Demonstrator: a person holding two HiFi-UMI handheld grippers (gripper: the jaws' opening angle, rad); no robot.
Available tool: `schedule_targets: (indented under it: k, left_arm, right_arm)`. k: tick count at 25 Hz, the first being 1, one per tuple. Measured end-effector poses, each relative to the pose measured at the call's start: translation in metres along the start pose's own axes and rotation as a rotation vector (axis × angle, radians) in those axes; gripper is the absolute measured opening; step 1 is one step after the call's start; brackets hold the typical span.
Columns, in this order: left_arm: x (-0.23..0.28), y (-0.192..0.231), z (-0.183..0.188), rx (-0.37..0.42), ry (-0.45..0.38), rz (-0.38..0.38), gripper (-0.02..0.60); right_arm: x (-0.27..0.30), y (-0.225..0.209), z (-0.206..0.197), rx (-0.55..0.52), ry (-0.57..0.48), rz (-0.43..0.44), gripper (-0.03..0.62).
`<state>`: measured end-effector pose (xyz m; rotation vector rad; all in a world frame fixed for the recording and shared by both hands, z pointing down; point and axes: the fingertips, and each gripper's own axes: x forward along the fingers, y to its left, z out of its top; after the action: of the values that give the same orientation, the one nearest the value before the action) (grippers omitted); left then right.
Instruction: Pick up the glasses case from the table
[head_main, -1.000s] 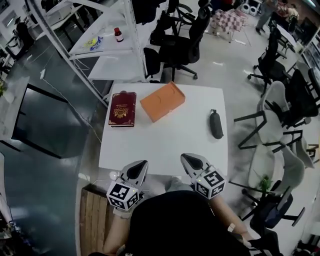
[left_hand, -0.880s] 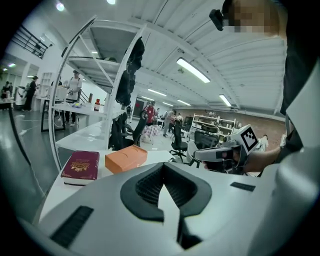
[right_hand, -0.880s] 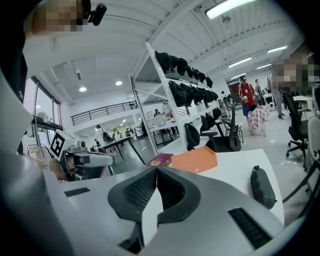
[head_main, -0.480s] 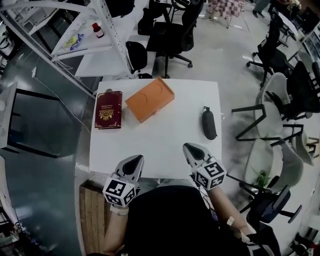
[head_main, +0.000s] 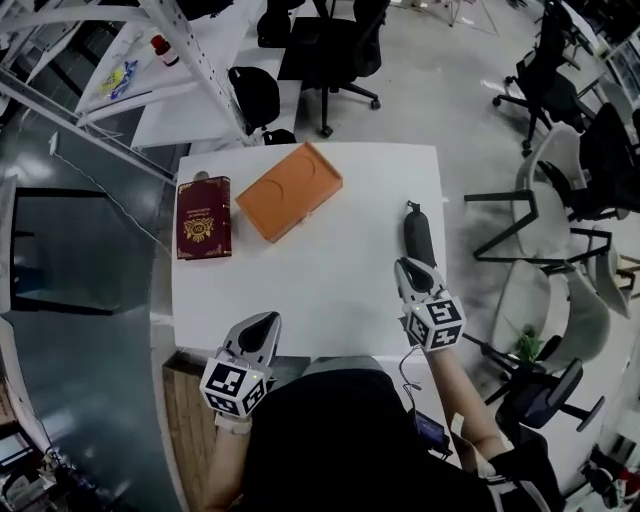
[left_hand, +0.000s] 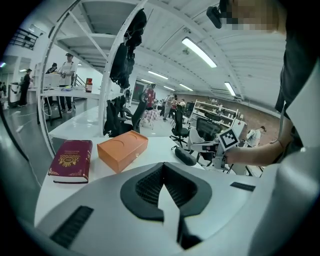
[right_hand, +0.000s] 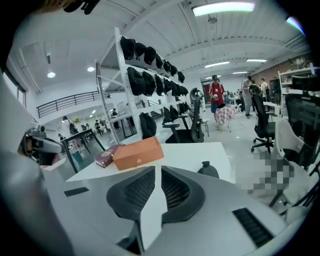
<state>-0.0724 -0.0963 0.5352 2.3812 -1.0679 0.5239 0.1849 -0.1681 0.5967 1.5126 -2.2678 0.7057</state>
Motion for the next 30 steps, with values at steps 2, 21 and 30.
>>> schedule_targets:
  k: [2,21,30]
  left_arm:
    - [0.003,0.002,-0.003,-0.007,0.015,0.0,0.018]
    - [0.007,0.018,-0.029,-0.094,0.073,0.102,0.018]
    - [-0.001,0.021,-0.036,-0.112,0.069,0.139,0.018]
  right_arm:
    - [0.007,-0.022,-0.005,0.0,0.013,-0.052,0.074]
    - [0.075,-0.124,-0.065,0.011,0.265,-0.178,0.378]
    - [0.085,-0.143,-0.083,-0.007,0.326,-0.242,0.379]
